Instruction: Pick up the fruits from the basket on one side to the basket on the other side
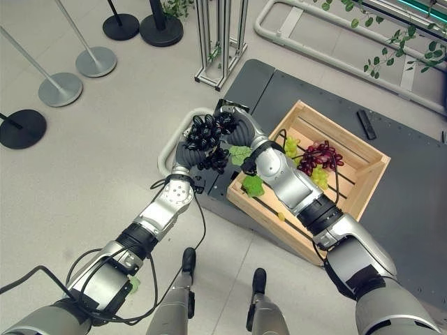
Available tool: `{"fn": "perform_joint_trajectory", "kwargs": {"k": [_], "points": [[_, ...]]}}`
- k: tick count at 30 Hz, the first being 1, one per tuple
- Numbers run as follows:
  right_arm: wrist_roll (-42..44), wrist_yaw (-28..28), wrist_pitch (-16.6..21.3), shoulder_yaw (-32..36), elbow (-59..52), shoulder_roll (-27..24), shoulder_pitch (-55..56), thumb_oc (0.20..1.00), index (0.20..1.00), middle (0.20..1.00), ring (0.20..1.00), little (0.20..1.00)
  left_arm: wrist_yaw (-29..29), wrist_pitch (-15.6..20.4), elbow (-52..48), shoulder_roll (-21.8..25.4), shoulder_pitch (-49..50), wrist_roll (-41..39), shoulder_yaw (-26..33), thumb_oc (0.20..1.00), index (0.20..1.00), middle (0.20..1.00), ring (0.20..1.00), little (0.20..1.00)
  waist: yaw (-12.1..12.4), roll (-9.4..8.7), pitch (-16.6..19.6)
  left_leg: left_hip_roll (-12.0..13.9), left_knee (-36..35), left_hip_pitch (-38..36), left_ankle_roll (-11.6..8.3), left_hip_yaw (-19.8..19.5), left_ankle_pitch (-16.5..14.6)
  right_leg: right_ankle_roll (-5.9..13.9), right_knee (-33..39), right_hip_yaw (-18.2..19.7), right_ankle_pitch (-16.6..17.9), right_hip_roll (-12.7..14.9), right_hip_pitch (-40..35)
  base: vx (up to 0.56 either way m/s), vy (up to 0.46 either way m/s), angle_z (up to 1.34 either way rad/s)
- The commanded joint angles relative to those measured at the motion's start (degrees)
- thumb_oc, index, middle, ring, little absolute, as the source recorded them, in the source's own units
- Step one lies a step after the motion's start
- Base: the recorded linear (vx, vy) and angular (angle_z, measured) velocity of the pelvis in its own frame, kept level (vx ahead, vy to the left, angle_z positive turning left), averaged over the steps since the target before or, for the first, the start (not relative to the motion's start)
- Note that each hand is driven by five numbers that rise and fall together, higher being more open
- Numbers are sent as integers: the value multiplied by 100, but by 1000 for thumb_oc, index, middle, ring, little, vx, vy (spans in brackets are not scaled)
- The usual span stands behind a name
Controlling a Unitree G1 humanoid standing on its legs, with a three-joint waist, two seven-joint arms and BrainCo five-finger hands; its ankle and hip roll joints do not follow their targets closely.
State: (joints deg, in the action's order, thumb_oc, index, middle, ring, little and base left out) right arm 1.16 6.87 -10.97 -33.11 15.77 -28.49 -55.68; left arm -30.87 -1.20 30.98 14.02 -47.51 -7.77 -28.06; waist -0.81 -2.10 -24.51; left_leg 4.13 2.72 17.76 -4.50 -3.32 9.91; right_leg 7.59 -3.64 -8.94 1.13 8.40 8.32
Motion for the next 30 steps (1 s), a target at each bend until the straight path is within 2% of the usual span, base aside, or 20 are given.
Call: {"fn": "perform_joint_trajectory", "kwargs": {"k": [1,14,15,16,23,30], "points": [[80,-11,601,81,-661,521,195,200,200,200,200,200,62,242,311,-432,-246,65,-197,200,200,200,200,200,-81,-269,863,153,422,27,-360,-17,-819,9,-590,60,-1045,202,151,0,0,0],[291,23,654,144,-784,511,434,200,200,200,200,200,83,306,228,-440,-79,-35,-107,200,200,200,200,200,-93,-224,908,197,410,-4,-393,-1,-805,5,-485,78,-1023,185,88,0,0,0],[332,44,671,180,-792,507,461,398,398,398,398,398,89,318,185,-421,-62,-40,-88,200,200,200,200,200,-95,-214,909,204,414,-5,-395,1,-802,4,-489,84,-1021,184,93,0,0,0],[342,65,675,212,-816,504,499,1000,1000,1000,1000,1000,107,321,141,-405,-33,-46,-77,200,200,200,200,200,-90,-207,918,210,402,-19,-400,6,-799,2,-477,87,-1026,177,79,0,0,0],[381,187,878,658,-1354,305,963,1000,1000,1000,1000,1000,318,461,-236,-261,362,-326,196,200,200,200,200,200,-97,-135,931,245,368,-87,-435,14,-780,-7,-462,84,-1040,134,30,0,-6,-1],[479,172,1254,1599,-2273,140,2285,1000,1000,1000,1000,1000,741,680,-957,-163,1399,-972,721,200,200,200,200,200,-133,17,957,318,314,-181,-476,46,-747,-42,-416,100,-1075,68,-54,4,-11,-2]]}}
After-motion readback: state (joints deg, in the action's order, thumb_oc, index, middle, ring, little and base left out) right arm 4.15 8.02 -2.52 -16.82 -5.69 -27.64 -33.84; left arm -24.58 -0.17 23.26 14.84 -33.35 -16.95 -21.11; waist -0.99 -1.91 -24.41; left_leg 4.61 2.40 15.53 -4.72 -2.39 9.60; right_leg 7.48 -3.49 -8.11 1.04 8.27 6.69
